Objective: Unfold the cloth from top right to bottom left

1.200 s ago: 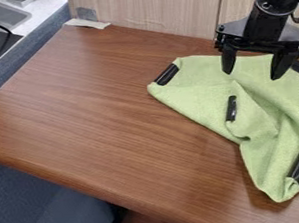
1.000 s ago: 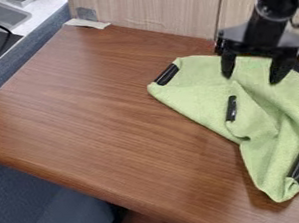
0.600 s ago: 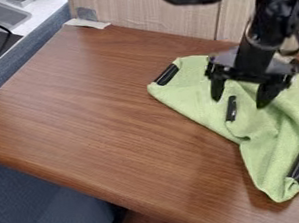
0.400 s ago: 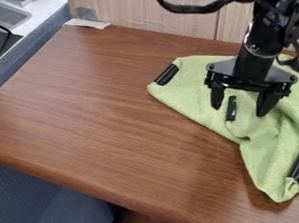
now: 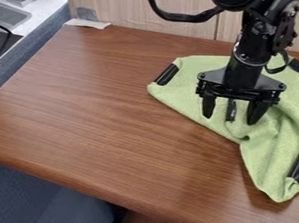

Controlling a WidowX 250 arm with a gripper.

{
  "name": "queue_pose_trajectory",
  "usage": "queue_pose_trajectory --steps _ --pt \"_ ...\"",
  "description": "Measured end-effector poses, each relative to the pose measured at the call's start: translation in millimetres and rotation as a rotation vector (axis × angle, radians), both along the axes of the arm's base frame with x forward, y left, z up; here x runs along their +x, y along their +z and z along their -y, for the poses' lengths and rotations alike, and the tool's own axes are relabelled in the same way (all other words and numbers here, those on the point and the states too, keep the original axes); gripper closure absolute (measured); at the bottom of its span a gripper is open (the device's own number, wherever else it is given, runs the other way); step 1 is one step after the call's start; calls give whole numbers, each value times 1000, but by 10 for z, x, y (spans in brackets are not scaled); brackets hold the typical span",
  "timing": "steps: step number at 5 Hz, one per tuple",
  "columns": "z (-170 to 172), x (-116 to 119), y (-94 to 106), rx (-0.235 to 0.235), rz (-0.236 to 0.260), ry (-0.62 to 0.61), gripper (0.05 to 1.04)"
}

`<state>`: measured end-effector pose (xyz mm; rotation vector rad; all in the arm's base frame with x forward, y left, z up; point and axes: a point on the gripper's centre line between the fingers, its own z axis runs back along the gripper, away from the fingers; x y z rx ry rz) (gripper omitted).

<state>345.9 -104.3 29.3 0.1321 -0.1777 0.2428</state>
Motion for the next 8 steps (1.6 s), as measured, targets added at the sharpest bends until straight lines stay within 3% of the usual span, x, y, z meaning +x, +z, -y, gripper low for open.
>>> queue_pose_trajectory --steps 4,5,7,8 --pt "-28 -25 -136 -12 -55 12 97" --pt "-17 -10 -136 -10 -52 13 190" --pt "-11 -10 -138 -1 -46 17 771" --pt "-13 -5 -129 1 -44 15 951"
